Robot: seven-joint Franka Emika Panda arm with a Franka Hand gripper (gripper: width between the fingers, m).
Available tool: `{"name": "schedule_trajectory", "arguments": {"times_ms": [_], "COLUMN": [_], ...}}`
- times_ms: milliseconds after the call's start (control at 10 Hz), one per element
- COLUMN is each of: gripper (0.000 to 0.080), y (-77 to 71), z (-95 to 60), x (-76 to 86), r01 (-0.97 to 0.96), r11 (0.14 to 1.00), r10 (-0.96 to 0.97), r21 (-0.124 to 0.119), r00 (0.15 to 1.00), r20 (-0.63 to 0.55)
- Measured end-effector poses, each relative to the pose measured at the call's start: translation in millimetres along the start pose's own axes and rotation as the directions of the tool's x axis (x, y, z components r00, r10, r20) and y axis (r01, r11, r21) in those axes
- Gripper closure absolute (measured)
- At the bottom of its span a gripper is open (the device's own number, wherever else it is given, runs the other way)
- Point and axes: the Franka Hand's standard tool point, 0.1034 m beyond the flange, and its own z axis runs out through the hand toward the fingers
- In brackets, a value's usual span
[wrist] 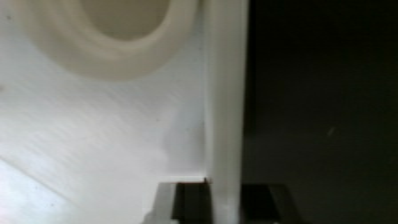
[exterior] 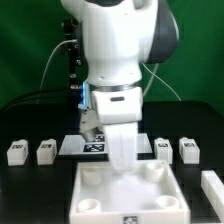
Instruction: Assemble one leg
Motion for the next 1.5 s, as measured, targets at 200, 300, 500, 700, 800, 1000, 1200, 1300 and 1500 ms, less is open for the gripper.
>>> {"name": "schedule_trajectory", "arguments": {"times_ms": [200, 300, 500, 700, 800, 1000, 1200, 1300, 1500], "gripper": [0.0739, 0.0738, 0.0738, 0.0737, 0.0737, 0.0631, 0.0495, 0.0313, 0.0204], "y": [20.7, 21.0, 21.1, 21.1, 21.0, 20.6, 20.5, 20.4, 20.3], "z": [2.4, 4.0, 4.7, 4.3, 4.4, 5.2, 5.5, 5.7, 5.9], "x": [25.8, 35.5, 41.2, 41.1, 40.7, 40.0, 39.4, 39.2, 39.0], "r01": [-0.005, -0.021, -0.033, -0.027, -0.029, -0.030, -0.032, -0.032, -0.032], "r11": [1.000, 1.000, 0.999, 1.000, 1.000, 1.000, 0.999, 0.999, 0.999], "r10": [0.004, 0.021, 0.034, 0.027, 0.029, 0.030, 0.032, 0.032, 0.032], "r21": [-0.014, 0.008, 0.011, 0.010, 0.003, 0.004, 0.005, 0.005, 0.006], "r00": [1.000, 0.999, 0.999, 0.999, 0.999, 0.999, 0.999, 0.999, 0.999], "r20": [-0.027, -0.033, -0.033, -0.032, -0.033, -0.033, -0.033, -0.033, -0.033]}}
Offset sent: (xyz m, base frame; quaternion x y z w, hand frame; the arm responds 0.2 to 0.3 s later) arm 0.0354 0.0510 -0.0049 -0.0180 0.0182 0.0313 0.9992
